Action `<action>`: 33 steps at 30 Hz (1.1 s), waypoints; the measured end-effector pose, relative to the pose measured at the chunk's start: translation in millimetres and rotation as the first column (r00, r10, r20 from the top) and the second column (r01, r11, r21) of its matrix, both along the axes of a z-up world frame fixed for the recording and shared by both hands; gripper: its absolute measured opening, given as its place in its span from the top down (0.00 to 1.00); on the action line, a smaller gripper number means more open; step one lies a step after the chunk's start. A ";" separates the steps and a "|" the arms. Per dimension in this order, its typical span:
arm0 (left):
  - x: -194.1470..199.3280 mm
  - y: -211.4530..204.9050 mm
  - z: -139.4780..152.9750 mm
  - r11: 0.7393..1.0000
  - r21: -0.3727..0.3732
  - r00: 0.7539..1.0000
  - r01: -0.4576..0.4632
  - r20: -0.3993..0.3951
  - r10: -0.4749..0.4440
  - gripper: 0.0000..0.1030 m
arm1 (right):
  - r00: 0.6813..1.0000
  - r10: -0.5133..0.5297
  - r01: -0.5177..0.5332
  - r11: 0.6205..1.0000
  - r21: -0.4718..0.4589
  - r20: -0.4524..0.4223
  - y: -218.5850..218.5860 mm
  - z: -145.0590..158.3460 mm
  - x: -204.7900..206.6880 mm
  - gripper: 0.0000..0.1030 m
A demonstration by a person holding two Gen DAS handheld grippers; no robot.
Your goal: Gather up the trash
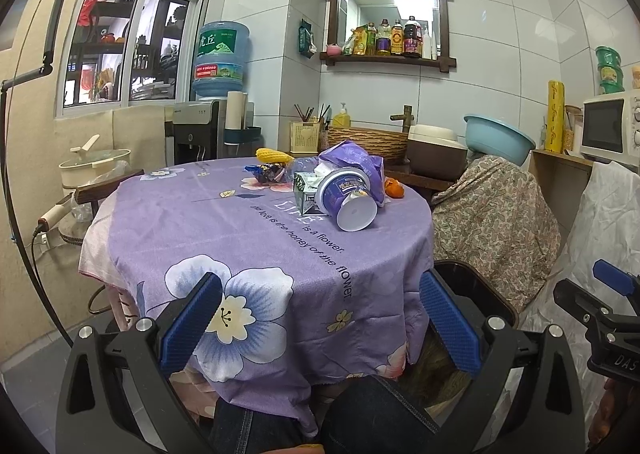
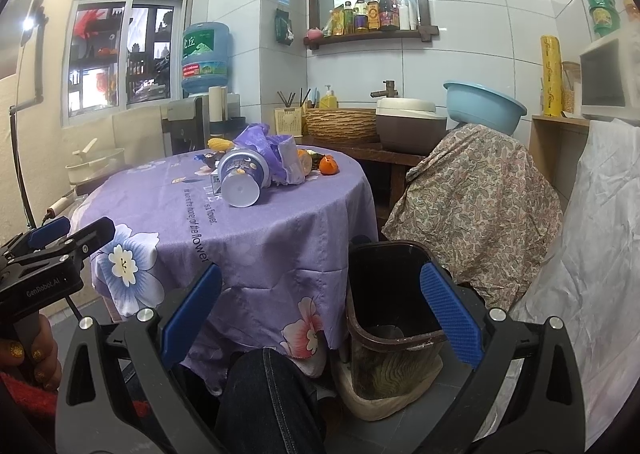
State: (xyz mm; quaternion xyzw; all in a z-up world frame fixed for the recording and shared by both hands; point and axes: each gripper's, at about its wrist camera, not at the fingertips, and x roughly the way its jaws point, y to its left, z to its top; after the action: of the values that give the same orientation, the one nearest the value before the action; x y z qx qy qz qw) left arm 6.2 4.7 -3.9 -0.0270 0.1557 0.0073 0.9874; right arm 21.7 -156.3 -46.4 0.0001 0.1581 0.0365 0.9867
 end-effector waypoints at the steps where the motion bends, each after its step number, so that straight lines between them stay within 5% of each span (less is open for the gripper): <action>1: 0.0 -0.1 -0.1 1.000 0.000 1.000 0.001 0.000 -0.001 0.05 | 1.000 0.000 0.000 1.000 0.001 -0.001 0.0 0.2 0.3 0.05; 33: 1.6 3.0 -4.7 1.000 -0.001 1.000 -0.004 -0.007 0.004 0.05 | 1.000 0.000 0.000 1.000 0.002 -0.013 2.0 -3.7 3.7 0.05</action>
State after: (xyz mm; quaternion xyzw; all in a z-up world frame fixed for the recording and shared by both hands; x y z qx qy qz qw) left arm 7.8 7.7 -8.5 -0.0279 0.1593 0.0092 0.9868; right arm 25.4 -154.3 -50.1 0.0011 0.1645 0.0368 0.9857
